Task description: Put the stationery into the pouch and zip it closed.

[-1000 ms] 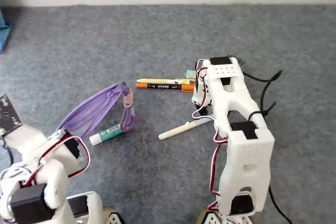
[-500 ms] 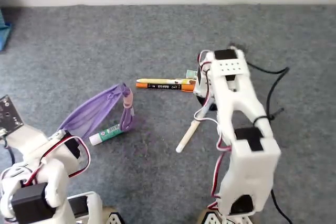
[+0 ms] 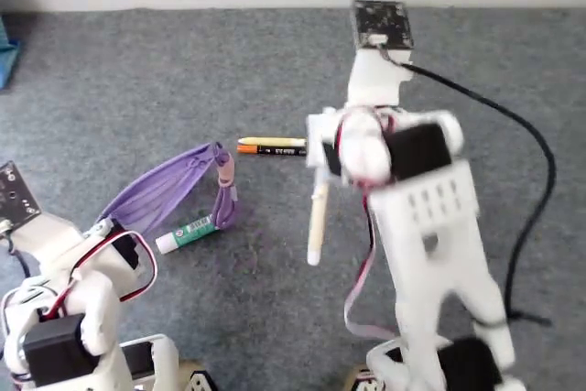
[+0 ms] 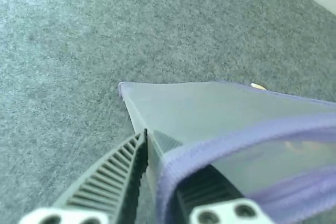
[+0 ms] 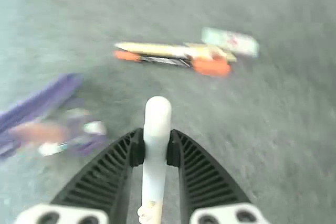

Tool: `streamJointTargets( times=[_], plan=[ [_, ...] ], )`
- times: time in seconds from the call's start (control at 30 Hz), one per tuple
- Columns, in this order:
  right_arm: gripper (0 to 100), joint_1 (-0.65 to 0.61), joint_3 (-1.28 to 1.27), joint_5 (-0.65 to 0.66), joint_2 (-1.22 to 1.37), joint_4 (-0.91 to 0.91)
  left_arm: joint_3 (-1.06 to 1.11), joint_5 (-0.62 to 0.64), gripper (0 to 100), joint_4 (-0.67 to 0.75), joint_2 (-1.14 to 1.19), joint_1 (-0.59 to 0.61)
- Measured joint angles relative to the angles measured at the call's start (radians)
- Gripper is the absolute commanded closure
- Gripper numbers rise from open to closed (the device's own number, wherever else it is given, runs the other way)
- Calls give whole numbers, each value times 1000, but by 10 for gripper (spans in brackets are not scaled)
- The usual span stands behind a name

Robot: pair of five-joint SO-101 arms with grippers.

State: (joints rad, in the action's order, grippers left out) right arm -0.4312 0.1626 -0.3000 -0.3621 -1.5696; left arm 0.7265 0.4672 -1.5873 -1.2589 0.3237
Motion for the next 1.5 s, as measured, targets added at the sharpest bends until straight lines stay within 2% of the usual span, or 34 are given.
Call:
streamJointTargets(
  times=[0.23,0.53,0.67,0.9,1.13,1.3,1.37,1.5],
  plan=[
    [991,-152,0,41,-210,221,2,0,986,20,2,0],
    [991,-359,0,48,-215,628,-2,0,986,44,20,0],
    [991,-448,0,118,-155,721,-28,0,986,46,84,0],
    [991,-503,0,170,-40,752,-118,54,986,43,213,0],
    [991,-503,0,172,37,898,-132,66,986,15,230,0],
    [985,-503,-2,172,77,868,-132,66,986,15,230,0],
    [950,-503,-2,172,86,807,-132,66,986,14,230,0],
    [775,-503,-2,172,98,654,-132,66,986,14,230,0]
  ],
)
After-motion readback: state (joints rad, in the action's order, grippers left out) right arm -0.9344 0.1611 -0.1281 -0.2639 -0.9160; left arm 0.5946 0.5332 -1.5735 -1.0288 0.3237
